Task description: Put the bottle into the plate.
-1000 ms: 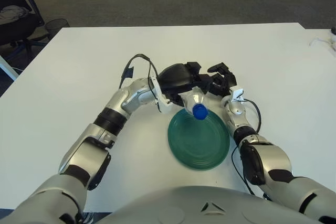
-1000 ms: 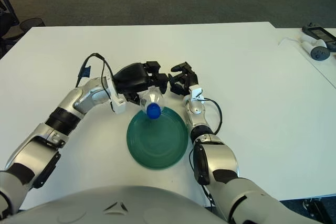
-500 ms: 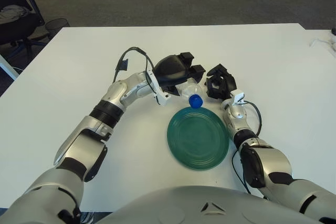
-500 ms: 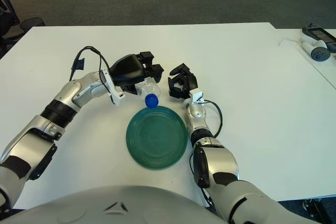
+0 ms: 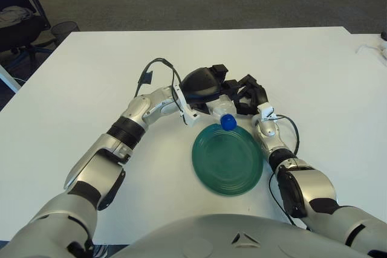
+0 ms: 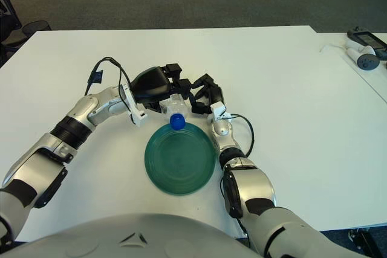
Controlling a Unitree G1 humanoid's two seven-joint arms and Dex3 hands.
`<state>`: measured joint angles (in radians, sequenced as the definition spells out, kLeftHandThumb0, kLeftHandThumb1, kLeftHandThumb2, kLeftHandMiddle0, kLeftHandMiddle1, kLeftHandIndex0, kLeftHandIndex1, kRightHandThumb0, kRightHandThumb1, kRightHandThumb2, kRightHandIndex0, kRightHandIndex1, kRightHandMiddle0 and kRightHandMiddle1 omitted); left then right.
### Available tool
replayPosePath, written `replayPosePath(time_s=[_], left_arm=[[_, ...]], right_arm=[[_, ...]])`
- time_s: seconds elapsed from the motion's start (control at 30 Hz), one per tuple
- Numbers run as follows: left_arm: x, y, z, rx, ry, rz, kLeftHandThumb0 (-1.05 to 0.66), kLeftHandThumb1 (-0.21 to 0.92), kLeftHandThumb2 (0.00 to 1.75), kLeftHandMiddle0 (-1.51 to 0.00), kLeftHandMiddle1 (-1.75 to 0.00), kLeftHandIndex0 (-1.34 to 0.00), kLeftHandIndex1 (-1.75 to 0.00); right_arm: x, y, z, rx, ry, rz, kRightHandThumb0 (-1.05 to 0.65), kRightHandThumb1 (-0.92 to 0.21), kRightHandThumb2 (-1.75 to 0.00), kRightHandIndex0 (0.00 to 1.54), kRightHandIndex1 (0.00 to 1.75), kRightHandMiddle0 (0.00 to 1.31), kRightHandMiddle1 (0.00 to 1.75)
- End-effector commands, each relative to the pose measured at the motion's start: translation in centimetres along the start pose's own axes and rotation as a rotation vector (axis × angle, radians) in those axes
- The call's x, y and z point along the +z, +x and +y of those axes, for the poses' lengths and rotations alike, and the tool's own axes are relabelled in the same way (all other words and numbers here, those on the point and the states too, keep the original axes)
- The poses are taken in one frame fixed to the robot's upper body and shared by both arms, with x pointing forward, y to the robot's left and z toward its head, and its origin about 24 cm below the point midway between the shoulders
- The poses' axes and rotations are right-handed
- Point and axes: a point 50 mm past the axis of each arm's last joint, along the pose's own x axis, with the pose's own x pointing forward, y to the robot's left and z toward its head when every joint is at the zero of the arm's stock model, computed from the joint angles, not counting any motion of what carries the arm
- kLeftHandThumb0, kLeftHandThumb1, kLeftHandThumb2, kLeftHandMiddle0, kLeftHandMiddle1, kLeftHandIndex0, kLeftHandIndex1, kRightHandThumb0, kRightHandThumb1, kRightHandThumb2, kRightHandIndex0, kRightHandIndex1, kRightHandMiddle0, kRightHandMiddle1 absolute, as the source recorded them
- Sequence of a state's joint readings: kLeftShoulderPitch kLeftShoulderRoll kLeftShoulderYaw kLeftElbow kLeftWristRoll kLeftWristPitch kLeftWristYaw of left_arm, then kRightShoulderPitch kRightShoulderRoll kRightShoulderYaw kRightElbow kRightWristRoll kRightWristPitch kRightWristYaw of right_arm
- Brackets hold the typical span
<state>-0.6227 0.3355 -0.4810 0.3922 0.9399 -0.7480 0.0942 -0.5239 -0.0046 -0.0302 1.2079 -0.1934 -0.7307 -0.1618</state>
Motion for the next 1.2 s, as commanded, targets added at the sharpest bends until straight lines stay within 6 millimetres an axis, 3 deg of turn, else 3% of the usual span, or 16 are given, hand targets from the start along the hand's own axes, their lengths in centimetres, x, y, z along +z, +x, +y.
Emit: replayPosePath(time_s=[0.0,0.2,0.4,0.9,1.17], left_arm=[[-0.1,-0.1,0.7,-0.012,0.012,-0.016,-0.5,0.24,1.4,-1.16,-1.75,-0.67,-1.75],[0.3,-0.5,0.6,-0.03,0.009,-0.055,-0.5,0.25,1.4,-1.14,-1.75,-0.66,-1.75],[1.2,-0.9,0.0,-0.009,0.034,-0.136,-0.51,0.22,1.43,-1.18,-1.75,-0.69,-1.75],[2.1,-1.3,-0.4,-0.048,0.123,-0.194,-0.56,0.11,1.57,-1.25,-1.75,-0.78,-1.75],[2.4,-1.9,-0.9,-0.065,0.143,-0.211,-0.57,0.09,1.59,-1.25,-1.75,-0.8,-1.75]], right_arm=[[-6.5,-6.2,1.0,0.047,0.006,0.325,-0.01,-0.4,-1.17,0.49,1.75,0.51,1.55],[-7.1,-5.9,0.6,0.038,0.096,0.421,-0.01,-0.42,-1.18,0.46,1.72,0.42,1.72],[-7.5,-6.0,0.5,-0.009,0.131,0.487,-0.01,-0.44,-1.13,0.49,1.62,0.41,1.73],[-8.0,-6.2,0.4,-0.091,0.246,0.55,0.0,-0.59,-0.83,0.55,1.54,0.41,1.49],[-8.2,-6.4,0.3,-0.106,0.248,0.564,0.0,-0.59,-0.82,0.56,1.54,0.43,1.44]])
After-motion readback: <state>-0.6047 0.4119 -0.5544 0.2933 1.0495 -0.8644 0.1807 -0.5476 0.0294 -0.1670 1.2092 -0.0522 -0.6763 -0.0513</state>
